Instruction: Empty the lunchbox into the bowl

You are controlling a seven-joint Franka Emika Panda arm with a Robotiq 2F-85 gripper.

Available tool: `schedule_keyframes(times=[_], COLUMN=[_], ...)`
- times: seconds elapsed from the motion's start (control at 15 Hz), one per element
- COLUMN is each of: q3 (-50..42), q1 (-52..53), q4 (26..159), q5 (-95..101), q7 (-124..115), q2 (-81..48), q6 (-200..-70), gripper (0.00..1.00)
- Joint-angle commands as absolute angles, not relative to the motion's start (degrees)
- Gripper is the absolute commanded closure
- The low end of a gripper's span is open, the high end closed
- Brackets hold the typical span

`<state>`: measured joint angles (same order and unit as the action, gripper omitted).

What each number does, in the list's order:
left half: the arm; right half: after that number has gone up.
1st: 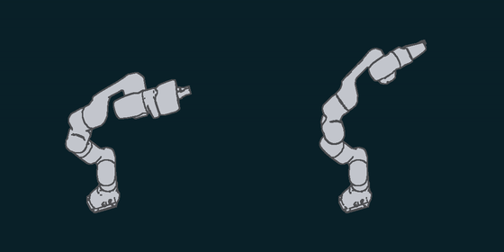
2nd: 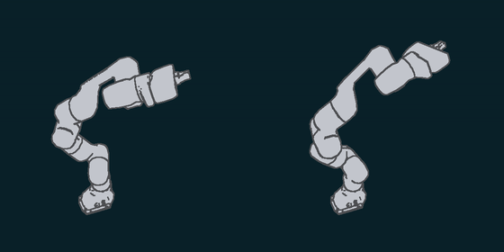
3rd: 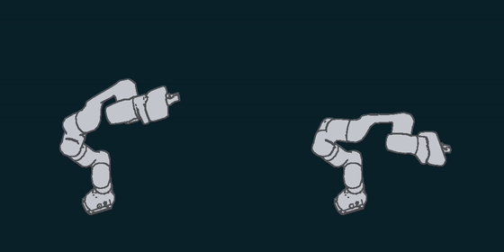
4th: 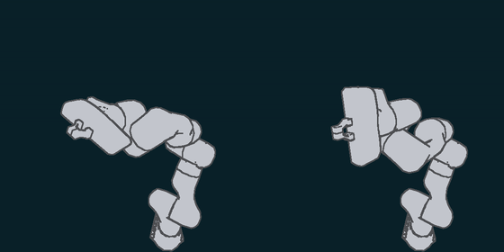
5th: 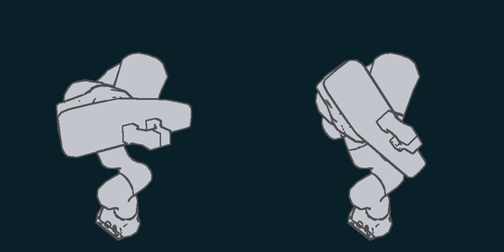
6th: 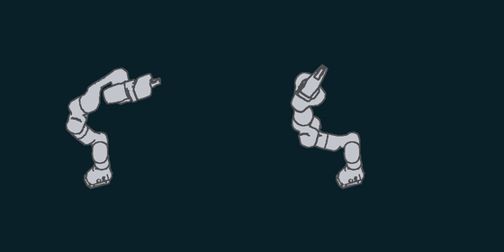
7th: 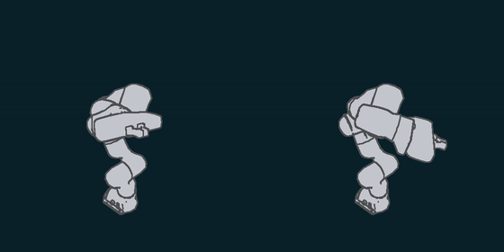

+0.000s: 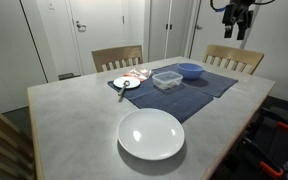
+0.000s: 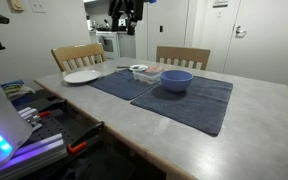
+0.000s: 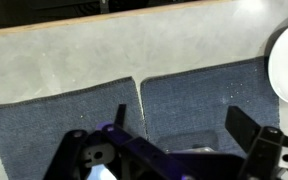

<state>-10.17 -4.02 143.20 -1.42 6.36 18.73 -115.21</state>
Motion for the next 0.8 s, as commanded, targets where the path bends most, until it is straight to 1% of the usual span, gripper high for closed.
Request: schedule_keyframes(times=[0.0, 0.73], q3=[-8.9, -2.7], q1=[-3.9, -1.6], q4=[137.5, 120.0], q5=[-1.3, 2.3], q7=[8.6, -1.5], q2=[11.8, -5.9], q6=[-113.4, -107.5], gripper=[0.0, 0.0])
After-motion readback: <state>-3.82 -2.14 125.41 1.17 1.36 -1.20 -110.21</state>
